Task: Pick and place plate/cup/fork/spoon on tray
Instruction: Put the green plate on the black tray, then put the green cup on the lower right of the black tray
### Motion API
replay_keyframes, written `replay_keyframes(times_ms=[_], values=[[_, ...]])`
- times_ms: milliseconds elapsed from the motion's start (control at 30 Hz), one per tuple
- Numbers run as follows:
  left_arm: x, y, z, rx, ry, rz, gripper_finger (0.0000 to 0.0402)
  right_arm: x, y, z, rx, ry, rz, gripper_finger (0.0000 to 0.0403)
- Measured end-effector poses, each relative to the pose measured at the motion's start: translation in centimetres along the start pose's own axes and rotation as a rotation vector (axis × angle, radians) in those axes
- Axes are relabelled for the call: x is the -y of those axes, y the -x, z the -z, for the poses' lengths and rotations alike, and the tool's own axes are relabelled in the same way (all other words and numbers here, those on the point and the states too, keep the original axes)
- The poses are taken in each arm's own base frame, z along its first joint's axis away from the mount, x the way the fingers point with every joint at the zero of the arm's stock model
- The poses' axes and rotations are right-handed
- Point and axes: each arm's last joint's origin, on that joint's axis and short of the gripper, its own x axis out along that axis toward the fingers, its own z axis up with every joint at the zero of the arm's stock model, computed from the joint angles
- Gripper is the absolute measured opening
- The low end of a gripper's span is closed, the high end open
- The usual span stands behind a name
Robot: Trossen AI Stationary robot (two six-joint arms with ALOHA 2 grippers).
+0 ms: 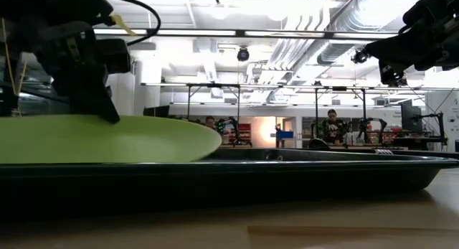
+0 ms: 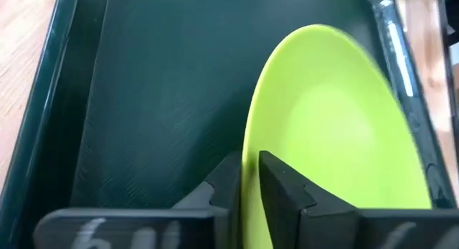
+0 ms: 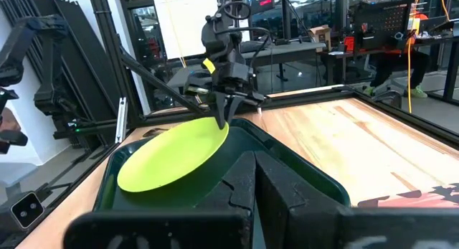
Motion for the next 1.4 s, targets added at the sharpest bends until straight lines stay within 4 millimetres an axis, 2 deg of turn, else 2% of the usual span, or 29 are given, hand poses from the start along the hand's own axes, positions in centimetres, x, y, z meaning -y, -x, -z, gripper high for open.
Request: replay_keyframes(times_ms=[433,567,733,900,1000,1100,1233,1400], values=[[0.0,0.1,-0.4,0.018,-0.062,-0.005,0.0160,0.0,0.0,0.0,0.000,0.000,0.000,0.0000],[0.1,1.1,-2.3,0.031,-0.113,-0.048,0.0185,0.0,0.0,0.0,-0.001,0.000,0.000,0.0000],[0.2,3.0,-5.2,0.071,-0.158,-0.153,0.0192,0.0,0.0,0.0,0.000,0.000,0.000,0.0000],[0.2,3.6,-6.1,0.278,-0.209,-0.199,0.0193,0.0,0.0,0.0,0.000,0.000,-0.001,0.0000],[-0.1,3.5,-5.7,0.410,-0.231,-0.140,0.0193,0.0,0.0,0.0,0.000,0.000,0.000,0.0000],[0.1,3.9,-5.5,0.530,-0.275,-0.003,0.0193,0.0,0.0,0.0,0.000,0.000,0.000,0.0000],[1.1,5.7,-6.4,0.670,-0.368,0.169,0.0193,0.0,0.0,0.0,0.000,0.000,-0.001,0.0000],[1.7,7.9,-7.0,0.850,-0.473,0.174,0.0193,0.0,0.0,0.0,0.000,0.000,0.000,0.0000]])
